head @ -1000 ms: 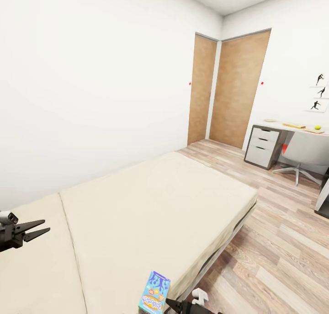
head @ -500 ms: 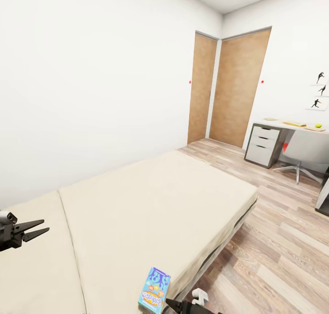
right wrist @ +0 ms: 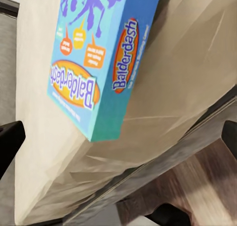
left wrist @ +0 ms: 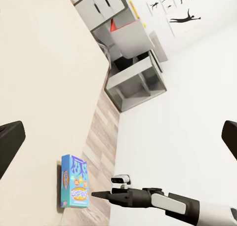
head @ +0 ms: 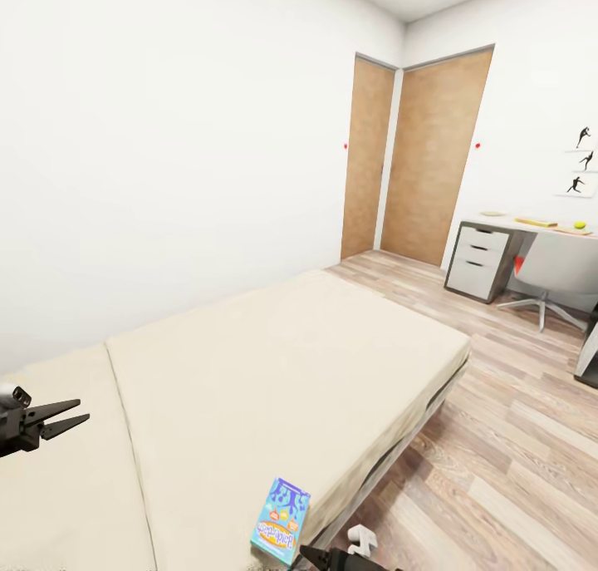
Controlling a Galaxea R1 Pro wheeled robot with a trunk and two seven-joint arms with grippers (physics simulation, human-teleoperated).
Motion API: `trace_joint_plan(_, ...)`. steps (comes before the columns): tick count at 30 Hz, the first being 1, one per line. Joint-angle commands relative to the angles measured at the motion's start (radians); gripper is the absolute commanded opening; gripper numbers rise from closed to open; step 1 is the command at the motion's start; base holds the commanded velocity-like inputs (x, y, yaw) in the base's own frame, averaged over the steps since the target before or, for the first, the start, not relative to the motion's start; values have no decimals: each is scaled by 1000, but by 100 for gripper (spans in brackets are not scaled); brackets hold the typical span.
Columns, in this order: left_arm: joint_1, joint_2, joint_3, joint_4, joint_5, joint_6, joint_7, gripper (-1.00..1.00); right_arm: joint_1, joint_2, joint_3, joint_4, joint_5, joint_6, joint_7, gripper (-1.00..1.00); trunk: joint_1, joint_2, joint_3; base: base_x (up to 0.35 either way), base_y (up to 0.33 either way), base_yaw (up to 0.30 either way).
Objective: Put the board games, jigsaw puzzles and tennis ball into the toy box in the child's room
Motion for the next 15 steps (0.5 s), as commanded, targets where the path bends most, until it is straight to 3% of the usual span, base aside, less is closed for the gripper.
trace_joint_plan(1,-1,1,-6,1,5,10,-4,100,-1,0,4,-1,-10,8,6,100,4,-8,-4,0,0,0)
trace_joint_plan(15,-1,1,-6,1,4,11,-4,100,-1,1,6,-6,-7,3,34,100,50,-92,-42,0,0,0)
